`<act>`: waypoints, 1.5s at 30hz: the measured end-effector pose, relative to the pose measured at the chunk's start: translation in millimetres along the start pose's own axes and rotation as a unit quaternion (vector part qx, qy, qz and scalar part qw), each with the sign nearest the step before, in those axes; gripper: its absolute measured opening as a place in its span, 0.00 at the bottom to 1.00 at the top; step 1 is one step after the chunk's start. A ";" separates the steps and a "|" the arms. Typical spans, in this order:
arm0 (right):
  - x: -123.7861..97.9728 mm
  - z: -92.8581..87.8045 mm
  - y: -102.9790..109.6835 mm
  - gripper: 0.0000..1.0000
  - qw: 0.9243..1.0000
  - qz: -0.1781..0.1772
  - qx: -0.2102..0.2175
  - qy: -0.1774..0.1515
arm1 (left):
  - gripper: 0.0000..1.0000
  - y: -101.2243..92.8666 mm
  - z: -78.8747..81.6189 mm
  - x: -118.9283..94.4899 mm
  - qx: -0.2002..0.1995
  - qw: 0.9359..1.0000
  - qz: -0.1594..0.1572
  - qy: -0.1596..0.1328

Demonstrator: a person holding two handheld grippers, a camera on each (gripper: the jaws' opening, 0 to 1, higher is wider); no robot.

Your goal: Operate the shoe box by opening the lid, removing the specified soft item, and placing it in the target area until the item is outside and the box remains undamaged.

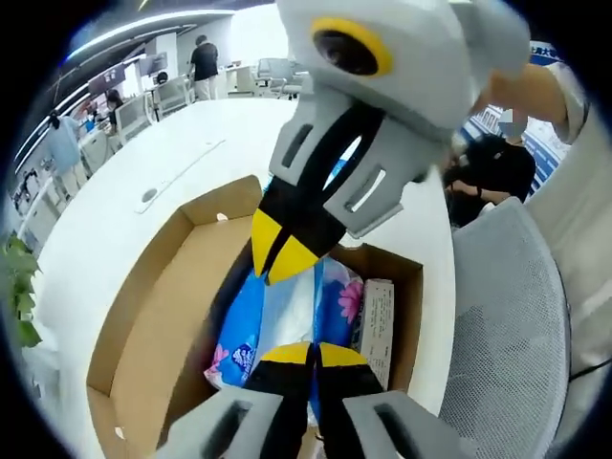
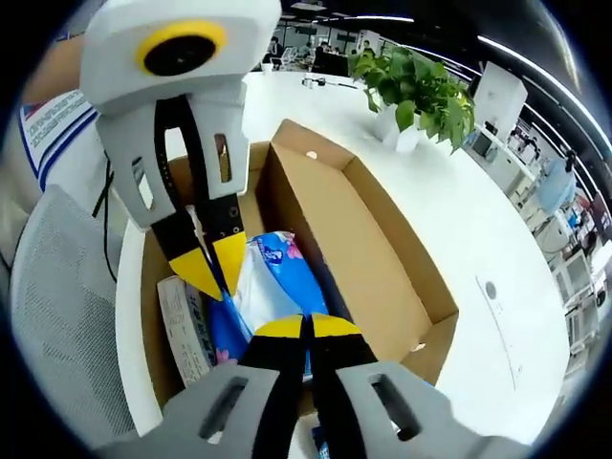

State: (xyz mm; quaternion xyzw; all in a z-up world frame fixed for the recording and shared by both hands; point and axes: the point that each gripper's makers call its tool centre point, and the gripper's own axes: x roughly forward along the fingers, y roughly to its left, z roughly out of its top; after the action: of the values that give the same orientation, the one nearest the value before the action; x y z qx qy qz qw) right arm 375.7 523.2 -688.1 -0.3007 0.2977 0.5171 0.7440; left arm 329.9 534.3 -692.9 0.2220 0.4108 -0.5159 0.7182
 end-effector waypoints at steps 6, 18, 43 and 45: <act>-13.2 11.0 1.0 0.00 1.000 0.000 -0.006 -0.015 | 0.00 -2.2 8.4 -15.4 0.007 1.000 0.009 -0.004; -40.1 24.0 -0.1 0.00 0.999 -0.005 -0.016 -0.040 | 0.00 -11.7 27.0 -36.0 0.007 1.000 0.013 -0.008; -106.9 -12.4 -16.4 0.00 0.999 -0.002 -0.007 -0.050 | 0.00 -48.4 92.8 -21.6 0.037 0.999 -0.015 -0.021; -111.5 -19.6 -19.1 0.00 0.999 -0.002 -0.004 -0.048 | 0.00 -51.4 99.3 -15.5 0.040 0.999 -0.021 -0.020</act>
State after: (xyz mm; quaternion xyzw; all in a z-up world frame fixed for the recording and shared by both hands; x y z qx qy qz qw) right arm 359.2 437.2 -613.8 -0.2793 0.2590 0.5309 0.7570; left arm 316.3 450.3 -618.9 0.2319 0.3797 -0.5509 0.7061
